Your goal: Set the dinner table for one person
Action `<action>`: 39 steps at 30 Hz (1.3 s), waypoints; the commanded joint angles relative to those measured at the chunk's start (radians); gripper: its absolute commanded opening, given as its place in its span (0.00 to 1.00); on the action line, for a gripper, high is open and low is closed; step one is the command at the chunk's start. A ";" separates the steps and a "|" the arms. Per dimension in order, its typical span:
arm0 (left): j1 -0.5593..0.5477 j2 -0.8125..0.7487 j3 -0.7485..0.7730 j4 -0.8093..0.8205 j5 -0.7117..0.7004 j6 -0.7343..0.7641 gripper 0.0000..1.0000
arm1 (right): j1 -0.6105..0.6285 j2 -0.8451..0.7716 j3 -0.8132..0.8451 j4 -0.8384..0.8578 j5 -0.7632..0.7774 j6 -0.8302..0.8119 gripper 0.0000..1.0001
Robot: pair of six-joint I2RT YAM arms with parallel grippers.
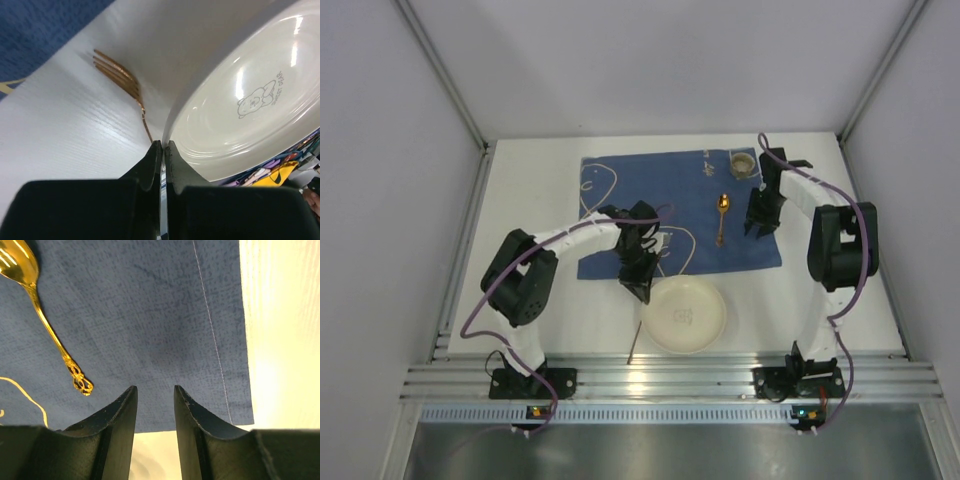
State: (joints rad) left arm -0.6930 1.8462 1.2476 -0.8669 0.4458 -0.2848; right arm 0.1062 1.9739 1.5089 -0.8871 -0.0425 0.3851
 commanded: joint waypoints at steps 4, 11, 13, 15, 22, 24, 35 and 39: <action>0.023 -0.039 0.283 -0.115 -0.030 0.013 0.00 | -0.030 -0.069 -0.016 0.045 -0.040 -0.012 0.38; 0.062 0.076 0.492 -0.063 -0.120 -0.037 0.00 | -0.048 -0.135 -0.026 0.057 -0.054 -0.018 0.70; 0.072 0.123 0.539 -0.023 -0.163 -0.091 0.00 | -0.051 -0.165 -0.036 0.059 -0.060 -0.017 0.80; 0.090 0.172 0.600 -0.006 -0.237 -0.143 0.00 | -0.053 -0.193 -0.067 0.063 -0.065 -0.012 0.88; 0.138 0.344 0.795 0.045 -0.372 -0.220 0.00 | -0.054 -0.331 -0.180 0.073 -0.126 -0.009 1.00; 0.138 0.398 0.835 0.060 -0.409 -0.211 0.00 | -0.053 -0.359 -0.219 0.068 -0.134 -0.009 1.00; 0.187 0.545 0.980 0.091 -0.436 -0.214 0.00 | -0.054 -0.446 -0.280 0.033 -0.109 -0.014 1.00; 0.210 0.525 0.971 0.036 -0.521 -0.191 0.00 | -0.054 -0.442 -0.270 0.030 -0.114 -0.005 1.00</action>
State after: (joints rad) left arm -0.5098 2.3955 2.1807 -0.8238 0.0170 -0.4953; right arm 0.0631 1.5631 1.2240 -0.8608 -0.1562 0.3771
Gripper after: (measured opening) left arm 0.031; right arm 0.996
